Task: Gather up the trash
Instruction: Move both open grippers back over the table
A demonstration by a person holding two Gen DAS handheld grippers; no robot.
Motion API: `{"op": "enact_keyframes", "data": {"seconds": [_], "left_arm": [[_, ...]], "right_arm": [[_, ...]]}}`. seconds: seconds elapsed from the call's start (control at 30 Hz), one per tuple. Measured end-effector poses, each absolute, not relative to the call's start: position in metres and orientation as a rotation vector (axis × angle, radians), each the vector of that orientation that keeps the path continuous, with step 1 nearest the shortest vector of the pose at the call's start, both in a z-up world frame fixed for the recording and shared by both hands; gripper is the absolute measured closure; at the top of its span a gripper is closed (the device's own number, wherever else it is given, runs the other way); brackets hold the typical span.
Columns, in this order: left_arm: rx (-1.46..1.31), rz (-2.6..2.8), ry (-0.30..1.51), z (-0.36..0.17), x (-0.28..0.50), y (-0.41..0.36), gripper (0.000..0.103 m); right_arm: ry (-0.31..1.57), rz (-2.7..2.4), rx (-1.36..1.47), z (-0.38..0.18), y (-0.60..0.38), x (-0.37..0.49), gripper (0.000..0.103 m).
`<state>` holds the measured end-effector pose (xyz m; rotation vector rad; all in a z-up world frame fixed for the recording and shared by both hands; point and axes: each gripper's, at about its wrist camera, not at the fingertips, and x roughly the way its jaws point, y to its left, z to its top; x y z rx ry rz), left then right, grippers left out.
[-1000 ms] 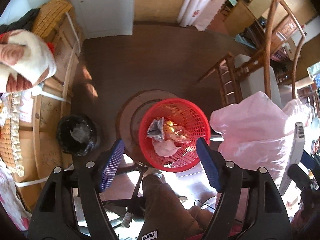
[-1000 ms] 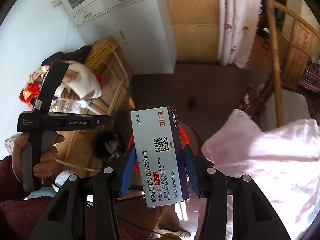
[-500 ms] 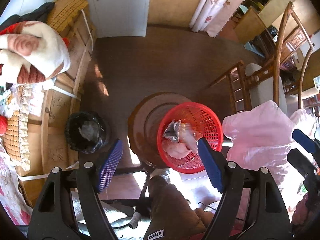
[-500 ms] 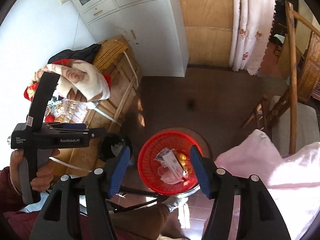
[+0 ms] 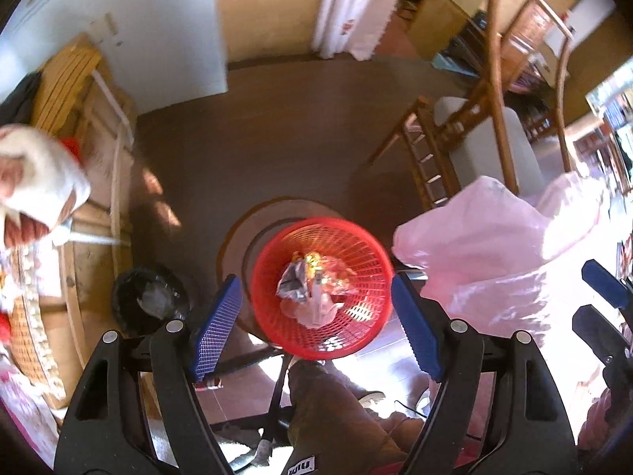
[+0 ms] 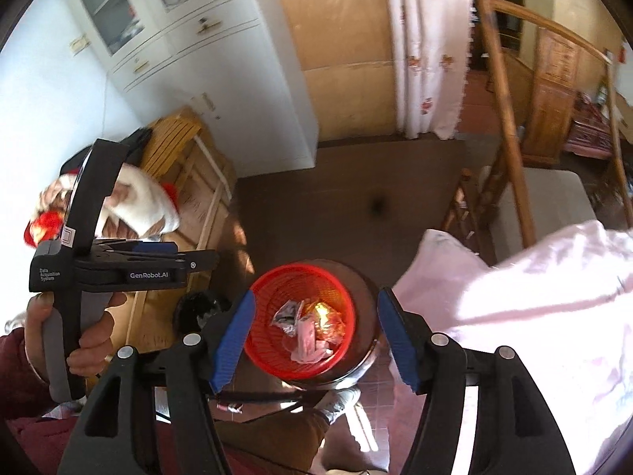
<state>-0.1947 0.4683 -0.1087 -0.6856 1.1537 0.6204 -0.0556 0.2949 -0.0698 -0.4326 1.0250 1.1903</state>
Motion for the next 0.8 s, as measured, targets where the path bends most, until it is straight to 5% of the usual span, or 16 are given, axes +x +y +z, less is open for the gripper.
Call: {"op": "enact_keyframes", "data": {"seconds": [0.8], "left_arm": [[-0.285,0.154,1.194,-0.084,-0.027,0.344,0.024]], "right_arm": [[0.967,0.709,-0.097,-0.059,0.128,0.004,0.032]]}}
